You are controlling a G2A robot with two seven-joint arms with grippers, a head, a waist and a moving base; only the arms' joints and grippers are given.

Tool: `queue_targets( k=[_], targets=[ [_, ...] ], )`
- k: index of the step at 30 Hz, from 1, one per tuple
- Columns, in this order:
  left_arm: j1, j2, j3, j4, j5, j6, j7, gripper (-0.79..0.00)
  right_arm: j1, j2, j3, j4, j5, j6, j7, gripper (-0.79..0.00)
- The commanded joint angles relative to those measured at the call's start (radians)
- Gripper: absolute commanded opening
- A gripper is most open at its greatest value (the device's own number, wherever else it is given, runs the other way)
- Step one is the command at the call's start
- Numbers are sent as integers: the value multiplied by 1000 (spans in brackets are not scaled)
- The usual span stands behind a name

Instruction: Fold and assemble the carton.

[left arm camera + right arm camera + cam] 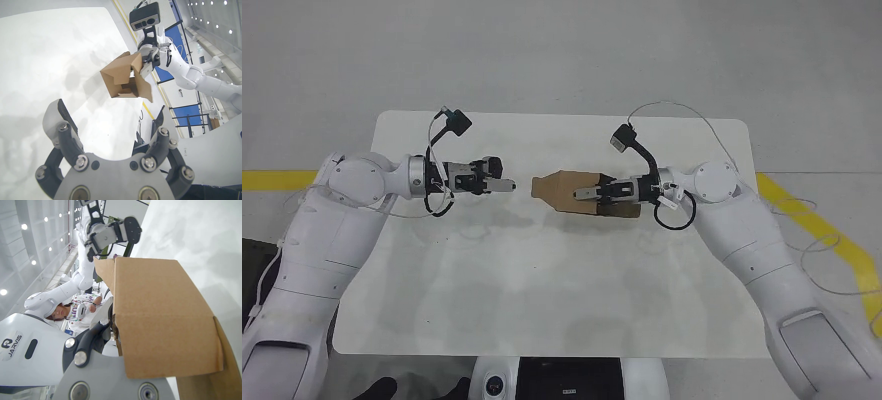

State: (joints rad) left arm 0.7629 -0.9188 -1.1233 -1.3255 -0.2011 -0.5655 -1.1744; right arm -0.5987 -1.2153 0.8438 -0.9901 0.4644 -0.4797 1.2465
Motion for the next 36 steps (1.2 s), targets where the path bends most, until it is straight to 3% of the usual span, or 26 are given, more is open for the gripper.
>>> queue_targets(
  k=[1,11,21,36],
  targets=[
    [5,2,-4,-22,-8,0,-4,0,-5,1,-2,-14,-25,19,-12,-785],
    [23,-2,30,-101,113,-8,63,0,-7,-6,-16,-71,-71,64,-28,-785],
    [1,-13,65,-54,228,29,150,0,-7,-9,-4,-96,-61,55,-14,-785],
    [-12,-14,61,4,214,14,154,0,-25,-10,25,-125,-8,22,2,-785]
  ],
)
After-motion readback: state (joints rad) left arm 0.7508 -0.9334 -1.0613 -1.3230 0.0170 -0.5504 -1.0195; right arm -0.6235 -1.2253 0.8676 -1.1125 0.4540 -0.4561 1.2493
